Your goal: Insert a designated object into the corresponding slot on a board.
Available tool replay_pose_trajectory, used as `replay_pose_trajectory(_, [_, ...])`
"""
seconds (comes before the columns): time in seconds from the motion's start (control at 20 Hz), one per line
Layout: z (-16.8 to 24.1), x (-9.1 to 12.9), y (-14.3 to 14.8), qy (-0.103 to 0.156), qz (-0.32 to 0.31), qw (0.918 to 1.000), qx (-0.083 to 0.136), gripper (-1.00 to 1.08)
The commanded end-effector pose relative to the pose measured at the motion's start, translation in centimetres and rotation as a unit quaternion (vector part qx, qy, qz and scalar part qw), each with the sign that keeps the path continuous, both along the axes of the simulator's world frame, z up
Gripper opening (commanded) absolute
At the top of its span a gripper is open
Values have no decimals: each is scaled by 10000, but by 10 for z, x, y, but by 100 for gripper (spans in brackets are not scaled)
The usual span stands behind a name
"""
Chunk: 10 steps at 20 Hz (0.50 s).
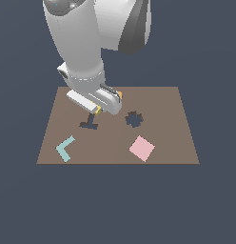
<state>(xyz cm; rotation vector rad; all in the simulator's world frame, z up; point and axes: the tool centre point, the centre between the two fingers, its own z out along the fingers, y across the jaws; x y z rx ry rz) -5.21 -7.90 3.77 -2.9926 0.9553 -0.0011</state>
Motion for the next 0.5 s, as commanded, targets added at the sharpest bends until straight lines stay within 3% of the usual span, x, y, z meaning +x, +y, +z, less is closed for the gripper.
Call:
replay_pose_trajectory(0.0, [1, 5, 1, -2, -508, 9987, 0, -100])
replay_pose_trajectory(0.25, [1, 16, 3, -3, -1506, 9886, 2, -100])
replay_pose_trajectory(0.45, [2, 25, 2, -3, -2303, 9731, 3, -100])
